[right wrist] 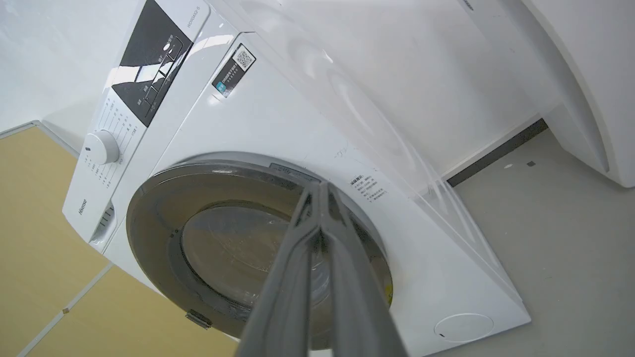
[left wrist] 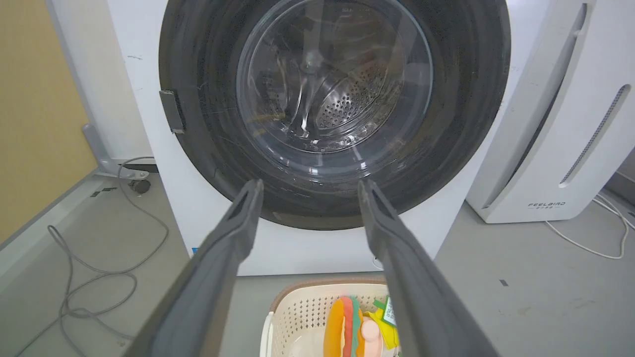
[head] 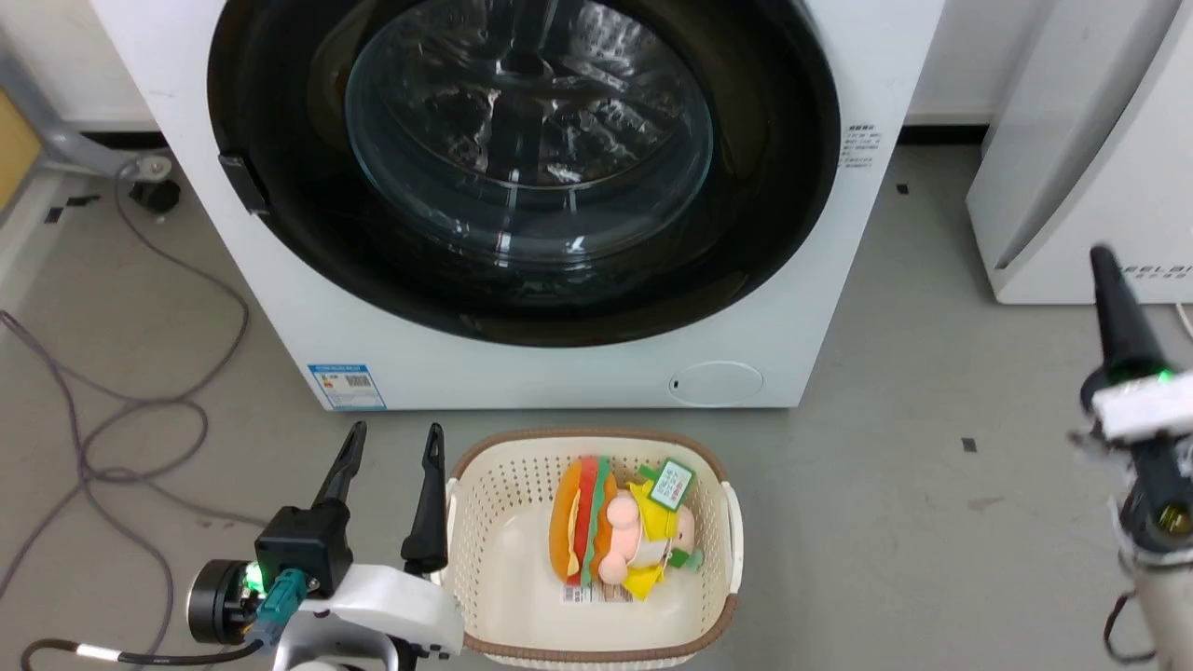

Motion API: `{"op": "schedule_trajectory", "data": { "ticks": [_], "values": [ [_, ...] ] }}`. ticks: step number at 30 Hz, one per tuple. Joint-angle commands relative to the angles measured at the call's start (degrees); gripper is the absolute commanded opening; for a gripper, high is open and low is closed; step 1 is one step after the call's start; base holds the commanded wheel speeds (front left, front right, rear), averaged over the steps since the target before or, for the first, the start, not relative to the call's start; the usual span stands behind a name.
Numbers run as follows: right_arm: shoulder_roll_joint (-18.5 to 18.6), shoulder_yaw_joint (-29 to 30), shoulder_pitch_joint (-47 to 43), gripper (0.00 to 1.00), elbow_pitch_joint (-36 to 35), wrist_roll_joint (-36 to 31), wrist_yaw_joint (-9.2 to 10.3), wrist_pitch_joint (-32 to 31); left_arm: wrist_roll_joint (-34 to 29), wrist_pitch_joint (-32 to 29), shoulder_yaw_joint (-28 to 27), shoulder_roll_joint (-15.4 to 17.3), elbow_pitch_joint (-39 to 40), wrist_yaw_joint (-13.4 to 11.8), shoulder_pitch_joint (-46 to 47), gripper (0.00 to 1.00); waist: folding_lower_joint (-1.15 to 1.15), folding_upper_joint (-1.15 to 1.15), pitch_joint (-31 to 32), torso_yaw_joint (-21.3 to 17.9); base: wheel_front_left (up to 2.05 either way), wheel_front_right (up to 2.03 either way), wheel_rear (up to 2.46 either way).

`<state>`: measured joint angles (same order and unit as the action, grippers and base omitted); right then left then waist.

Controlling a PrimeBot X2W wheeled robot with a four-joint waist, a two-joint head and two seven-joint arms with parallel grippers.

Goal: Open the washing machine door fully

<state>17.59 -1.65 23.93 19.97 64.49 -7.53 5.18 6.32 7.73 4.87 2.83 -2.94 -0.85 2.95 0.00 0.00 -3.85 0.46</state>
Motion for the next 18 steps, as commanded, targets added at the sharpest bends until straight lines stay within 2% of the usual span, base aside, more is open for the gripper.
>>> {"op": "schedule_trajectory", "data": {
  "ticks": [1,8,18],
  "values": [
    [1.43,-0.93,3.02,0.0,1.61,2.87,0.01,-0.02,0.45,0.68,0.21,0.04,0.24,0.06,1.17,1.0,0.0,0.0,-0.6,0.13,0.0,0.0,0.0],
    [5.33,-7.11,13.87,0.0,9.81,10.17,0.02,-0.98,0.7,1.52,0.31,0.04,0.74,0.22,2.48,1.0,0.0,0.0,-2.86,0.2,0.0,0.0,0.0],
    [8.04,-17.07,30.34,0.0,21.8,18.21,0.02,-5.19,0.47,2.71,1.35,0.04,0.98,0.96,5.08,1.0,0.0,0.0,-6.08,0.62,0.0,0.0,0.0]
  ]
}}
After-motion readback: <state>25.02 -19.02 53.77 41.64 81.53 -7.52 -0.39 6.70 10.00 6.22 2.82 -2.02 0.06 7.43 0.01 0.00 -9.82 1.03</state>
